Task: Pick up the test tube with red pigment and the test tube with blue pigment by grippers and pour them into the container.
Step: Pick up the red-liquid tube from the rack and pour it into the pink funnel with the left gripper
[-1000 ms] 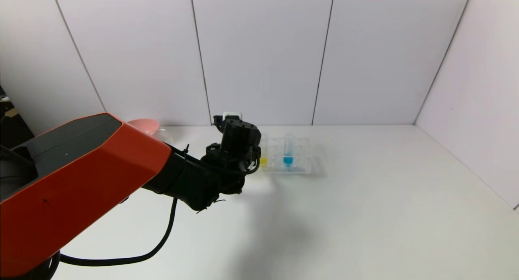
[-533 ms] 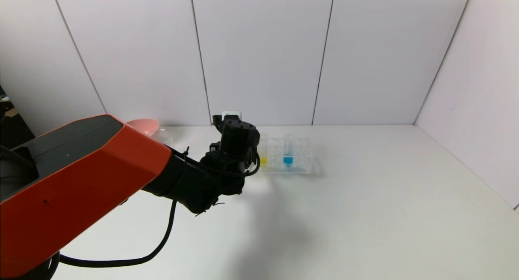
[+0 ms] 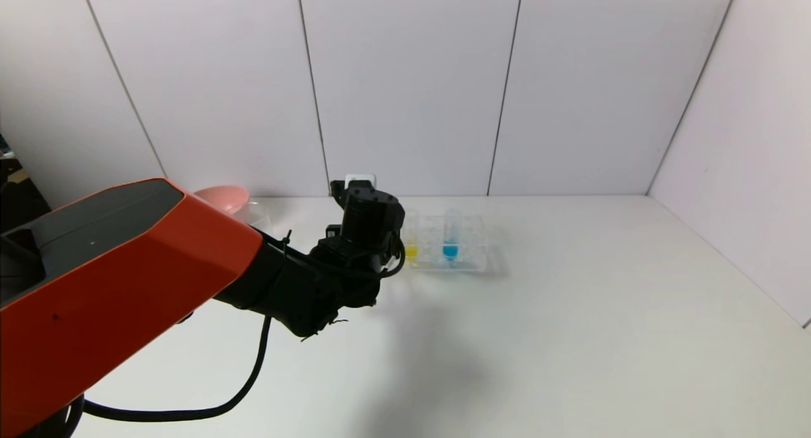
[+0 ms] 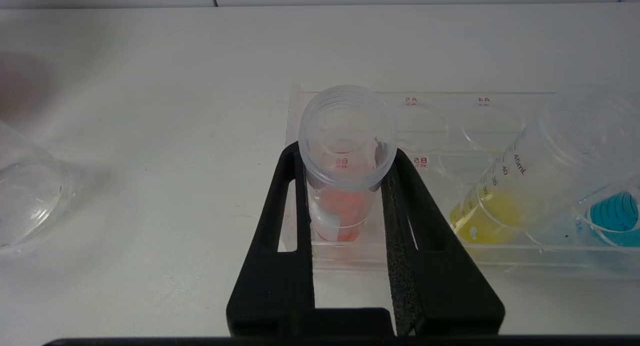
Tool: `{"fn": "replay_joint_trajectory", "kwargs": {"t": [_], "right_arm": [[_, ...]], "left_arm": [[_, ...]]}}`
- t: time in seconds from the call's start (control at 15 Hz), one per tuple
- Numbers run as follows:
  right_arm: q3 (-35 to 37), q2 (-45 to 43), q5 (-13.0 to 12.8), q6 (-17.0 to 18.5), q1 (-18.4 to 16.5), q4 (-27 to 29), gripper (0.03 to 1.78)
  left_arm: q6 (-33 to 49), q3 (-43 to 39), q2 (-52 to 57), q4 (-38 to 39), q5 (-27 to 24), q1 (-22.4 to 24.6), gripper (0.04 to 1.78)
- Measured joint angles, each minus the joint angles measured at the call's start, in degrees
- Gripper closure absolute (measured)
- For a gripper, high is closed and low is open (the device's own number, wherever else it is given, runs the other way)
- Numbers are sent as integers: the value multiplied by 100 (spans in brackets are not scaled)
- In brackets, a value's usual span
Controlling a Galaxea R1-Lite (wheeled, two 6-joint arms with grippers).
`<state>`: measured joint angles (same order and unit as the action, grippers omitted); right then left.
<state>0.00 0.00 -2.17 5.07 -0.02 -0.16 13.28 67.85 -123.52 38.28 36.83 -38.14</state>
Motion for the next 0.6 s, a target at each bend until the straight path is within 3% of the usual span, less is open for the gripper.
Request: {"fn": "replay_joint_trajectory", "kwargs": {"t": [0.6], "right_arm": [[0, 0, 0, 0, 0, 0, 4]], "left_arm": [[-184, 74, 336, -49, -4, 6, 139]]}}
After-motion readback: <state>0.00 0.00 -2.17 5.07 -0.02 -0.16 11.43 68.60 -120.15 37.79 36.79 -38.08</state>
